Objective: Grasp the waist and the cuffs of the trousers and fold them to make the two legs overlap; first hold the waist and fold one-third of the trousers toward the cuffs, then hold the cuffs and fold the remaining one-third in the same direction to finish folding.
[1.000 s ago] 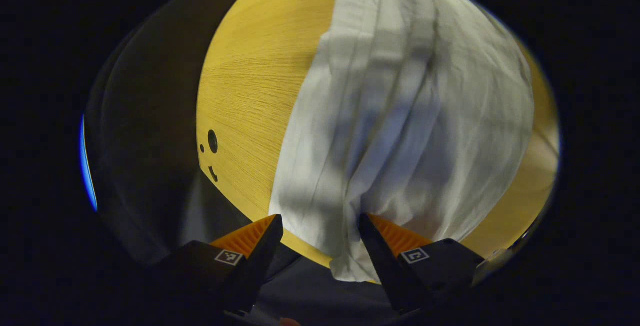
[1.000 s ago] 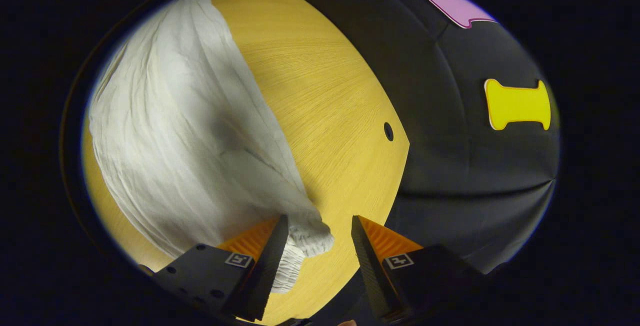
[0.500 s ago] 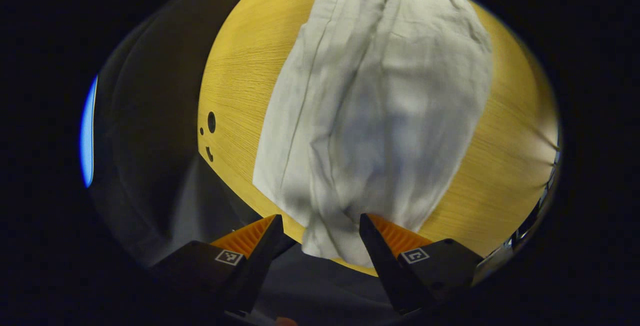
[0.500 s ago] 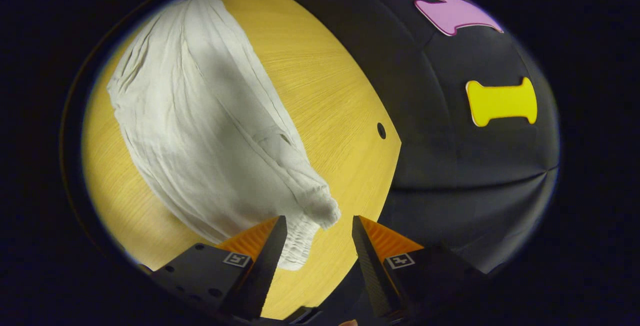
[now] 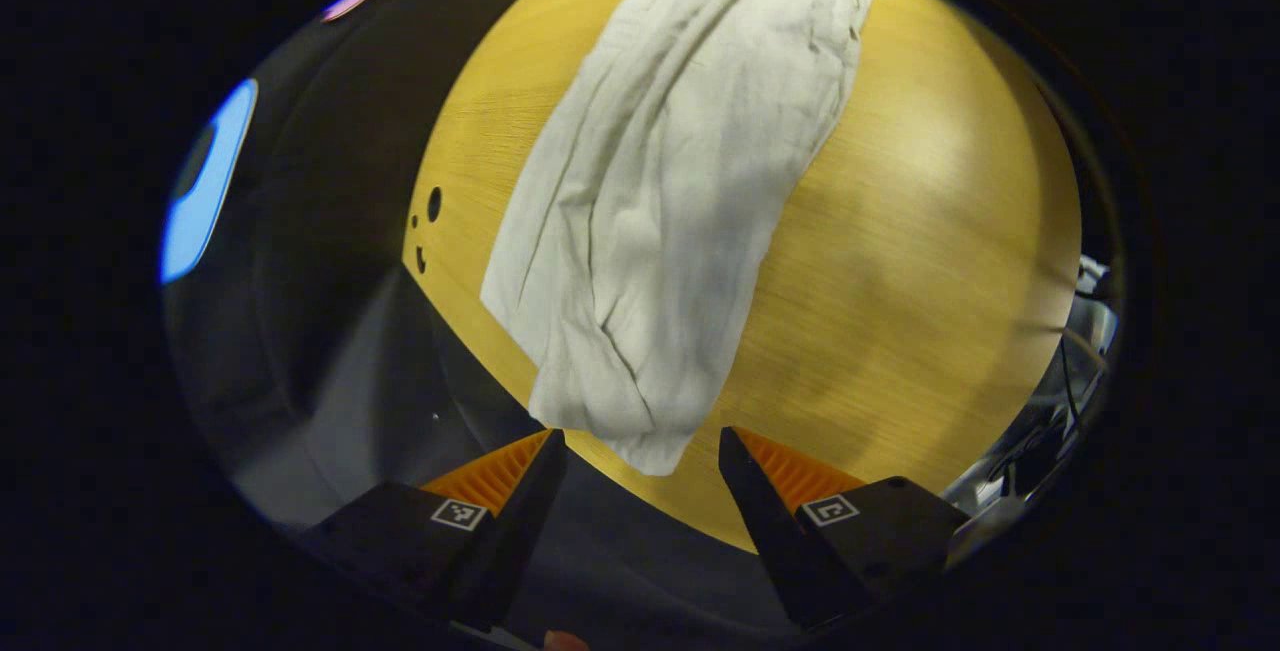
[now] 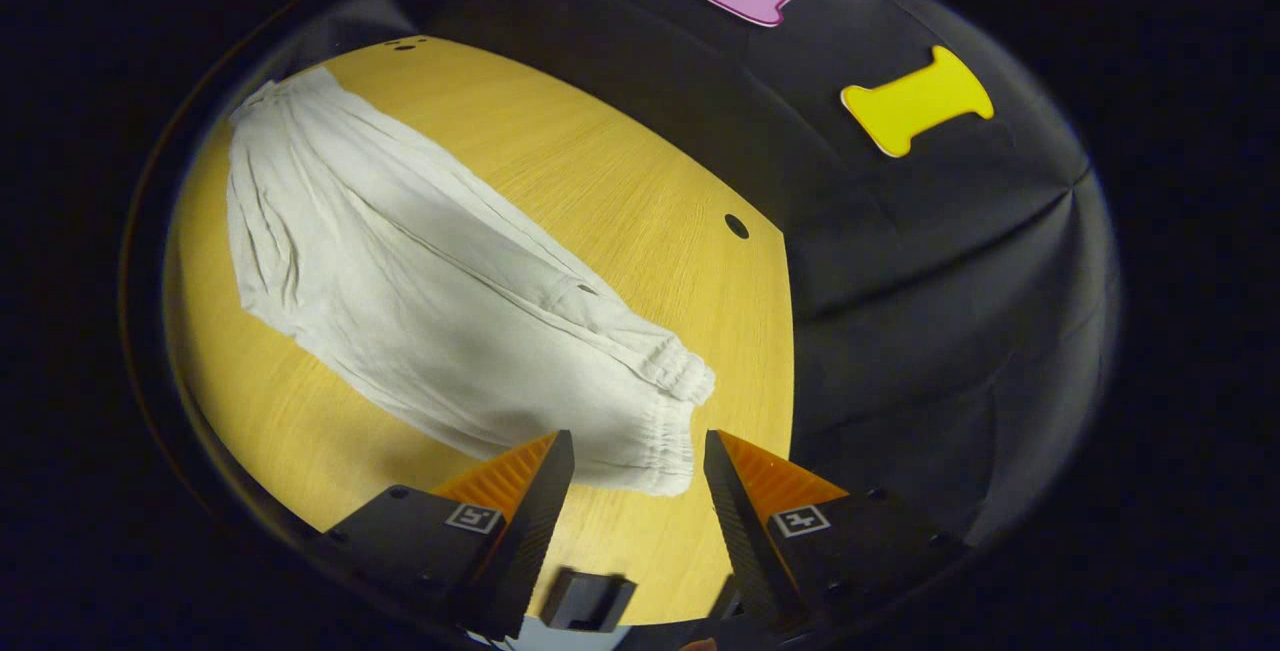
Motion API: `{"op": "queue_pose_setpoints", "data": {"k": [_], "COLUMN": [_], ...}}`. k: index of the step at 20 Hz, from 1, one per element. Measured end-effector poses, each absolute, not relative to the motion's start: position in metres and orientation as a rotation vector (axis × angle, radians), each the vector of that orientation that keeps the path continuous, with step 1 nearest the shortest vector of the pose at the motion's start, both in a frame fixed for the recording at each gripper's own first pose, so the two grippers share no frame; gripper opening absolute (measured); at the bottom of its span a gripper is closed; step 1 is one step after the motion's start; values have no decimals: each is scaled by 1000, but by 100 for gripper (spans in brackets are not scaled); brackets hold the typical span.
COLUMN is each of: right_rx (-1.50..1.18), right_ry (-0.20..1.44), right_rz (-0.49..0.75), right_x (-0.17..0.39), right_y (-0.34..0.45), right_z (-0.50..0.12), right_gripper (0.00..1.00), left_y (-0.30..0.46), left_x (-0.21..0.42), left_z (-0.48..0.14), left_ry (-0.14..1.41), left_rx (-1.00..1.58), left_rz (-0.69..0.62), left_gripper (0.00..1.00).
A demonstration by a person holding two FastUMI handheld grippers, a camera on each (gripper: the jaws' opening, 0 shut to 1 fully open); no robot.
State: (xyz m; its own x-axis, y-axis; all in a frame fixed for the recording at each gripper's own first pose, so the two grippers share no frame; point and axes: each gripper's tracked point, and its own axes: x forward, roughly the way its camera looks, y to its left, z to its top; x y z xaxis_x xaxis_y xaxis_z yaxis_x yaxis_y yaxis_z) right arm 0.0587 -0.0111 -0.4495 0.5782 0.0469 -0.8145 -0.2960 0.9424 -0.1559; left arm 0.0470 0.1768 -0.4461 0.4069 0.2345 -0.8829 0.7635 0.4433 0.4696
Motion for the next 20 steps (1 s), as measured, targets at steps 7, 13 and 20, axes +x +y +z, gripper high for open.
{"op": "queue_pose_setpoints", "data": {"k": [7, 13, 20], "right_rx": [105, 524, 895], "right_ry": [941, 962, 967], "right_rz": [42, -167, -381], "right_x": [33, 24, 44], "right_y": [19, 18, -1], "right_z": [-445, -461, -500], "right_gripper": [82, 83, 83], "left_y": [134, 108, 92], "left_x": [46, 41, 37], "left_z": [-420, -423, -424], "left_ry": [1005, 958, 905], "left_rx": [651, 288, -108], "left_rz": [-263, -142, -2], "left_gripper": [97, 98, 98]}}
